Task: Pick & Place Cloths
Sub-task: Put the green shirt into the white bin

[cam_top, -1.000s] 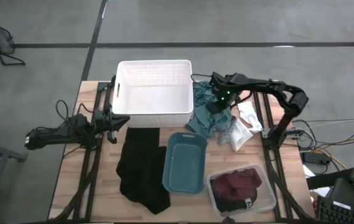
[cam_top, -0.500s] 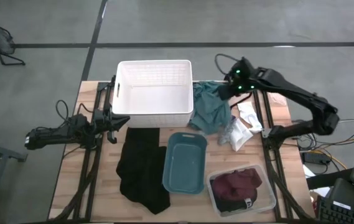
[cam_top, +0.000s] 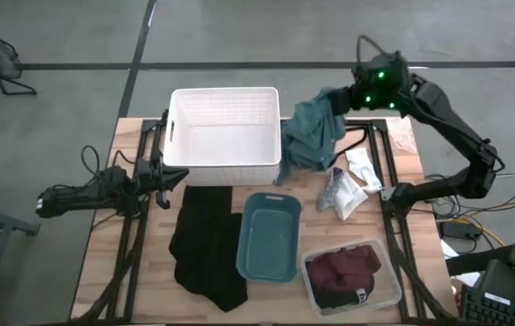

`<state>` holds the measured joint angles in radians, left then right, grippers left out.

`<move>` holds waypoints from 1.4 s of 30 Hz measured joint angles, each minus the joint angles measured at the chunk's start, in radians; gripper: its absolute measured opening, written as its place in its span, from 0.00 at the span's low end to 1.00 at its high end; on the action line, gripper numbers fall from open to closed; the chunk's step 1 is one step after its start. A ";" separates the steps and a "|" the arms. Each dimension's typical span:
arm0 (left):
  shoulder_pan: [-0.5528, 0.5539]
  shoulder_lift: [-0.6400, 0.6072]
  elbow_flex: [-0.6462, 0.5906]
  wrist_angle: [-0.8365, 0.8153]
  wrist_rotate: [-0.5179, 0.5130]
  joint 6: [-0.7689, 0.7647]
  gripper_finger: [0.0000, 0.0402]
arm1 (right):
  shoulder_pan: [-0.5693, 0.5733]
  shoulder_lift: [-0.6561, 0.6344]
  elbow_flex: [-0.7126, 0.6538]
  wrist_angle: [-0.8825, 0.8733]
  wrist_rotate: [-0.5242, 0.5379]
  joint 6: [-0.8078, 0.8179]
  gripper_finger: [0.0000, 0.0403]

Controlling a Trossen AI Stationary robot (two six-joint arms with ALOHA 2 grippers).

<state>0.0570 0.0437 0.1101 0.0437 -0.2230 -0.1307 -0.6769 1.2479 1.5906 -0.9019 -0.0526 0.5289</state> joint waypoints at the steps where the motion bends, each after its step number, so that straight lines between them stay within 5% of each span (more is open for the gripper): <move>1: 0.000 0.000 0.000 0.000 0.000 0.000 0.06 | 0.000 0.009 0.032 -0.002 0.004 -0.009 0.03; 22: 0.000 0.000 0.000 0.000 0.000 0.000 0.06 | 0.009 0.340 0.759 0.044 -0.107 -0.127 0.02; 31: 0.000 0.000 0.000 0.000 0.000 0.000 0.06 | 0.012 0.384 0.747 0.457 -0.278 -0.035 0.02; 36: 0.000 0.000 0.000 0.000 0.000 0.000 0.06 | 0.021 0.464 0.746 0.637 -0.372 0.134 0.03; 42: 0.000 0.000 0.000 0.000 0.000 0.000 0.06 | 0.046 0.591 0.745 1.065 -0.504 0.366 0.03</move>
<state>0.0572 0.0437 0.1101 0.0437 -0.2227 -0.1304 -0.6308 1.8386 2.3360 0.1635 -0.5570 0.8949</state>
